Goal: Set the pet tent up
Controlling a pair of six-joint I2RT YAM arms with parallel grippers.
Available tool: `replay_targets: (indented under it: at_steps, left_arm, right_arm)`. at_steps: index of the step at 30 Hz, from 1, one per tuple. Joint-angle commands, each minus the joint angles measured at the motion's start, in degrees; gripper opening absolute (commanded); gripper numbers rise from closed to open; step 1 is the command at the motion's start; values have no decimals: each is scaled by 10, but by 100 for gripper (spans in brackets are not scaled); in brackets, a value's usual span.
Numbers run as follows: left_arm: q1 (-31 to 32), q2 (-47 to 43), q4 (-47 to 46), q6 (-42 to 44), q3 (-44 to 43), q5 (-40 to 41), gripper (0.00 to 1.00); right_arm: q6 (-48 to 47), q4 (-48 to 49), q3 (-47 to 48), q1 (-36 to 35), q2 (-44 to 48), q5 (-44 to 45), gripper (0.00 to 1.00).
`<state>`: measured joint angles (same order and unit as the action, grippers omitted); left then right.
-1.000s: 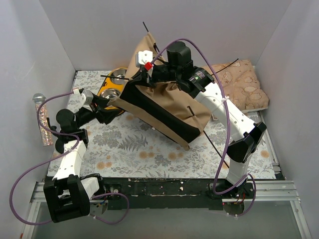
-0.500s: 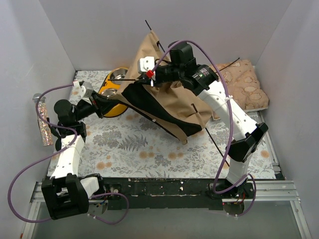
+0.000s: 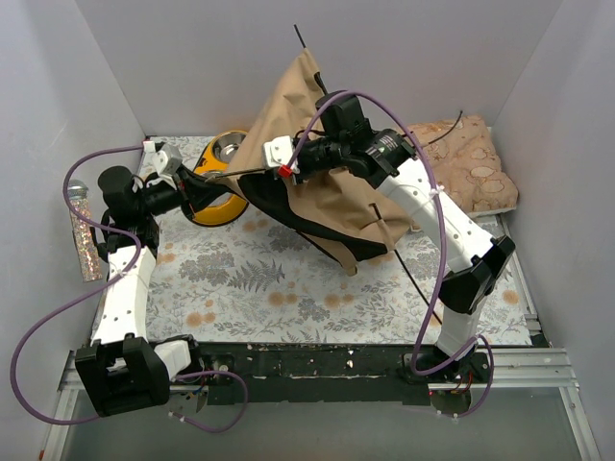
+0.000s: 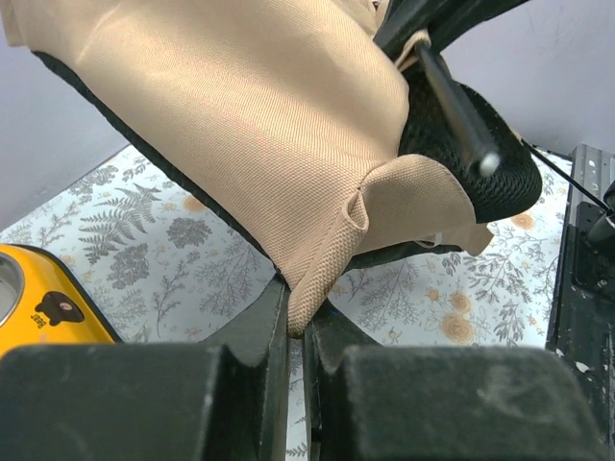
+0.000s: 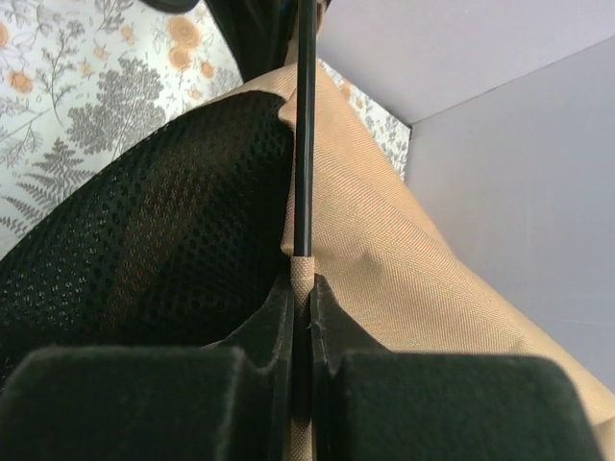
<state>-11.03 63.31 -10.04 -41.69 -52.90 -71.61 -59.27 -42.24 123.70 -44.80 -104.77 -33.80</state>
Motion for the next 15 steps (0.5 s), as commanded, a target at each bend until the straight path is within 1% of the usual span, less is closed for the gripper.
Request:
replay_targets:
  at_steps: [1, 5, 8, 13, 15]
  left_arm:
    - [-2, -3, 34, 26, -32, 7, 0]
    - [-2, -7, 51, 40, -33, 2, 0]
    - [0, -17, 64, 56, -32, 3, 0]
    - [5, -22, 97, 97, -38, 10, 0]
    - [9, -24, 122, 108, -39, 15, 0]
  right_arm:
    - [-47, -50, -14, 5, 17, 58, 1]
    - [-38, -53, 0, 3, 5, 84, 1]
    - [-25, -62, 15, 2, -5, 90, 1]
    - [-23, -65, 16, -4, -8, 97, 1]
    - [-22, -61, 16, -5, -9, 99, 1]
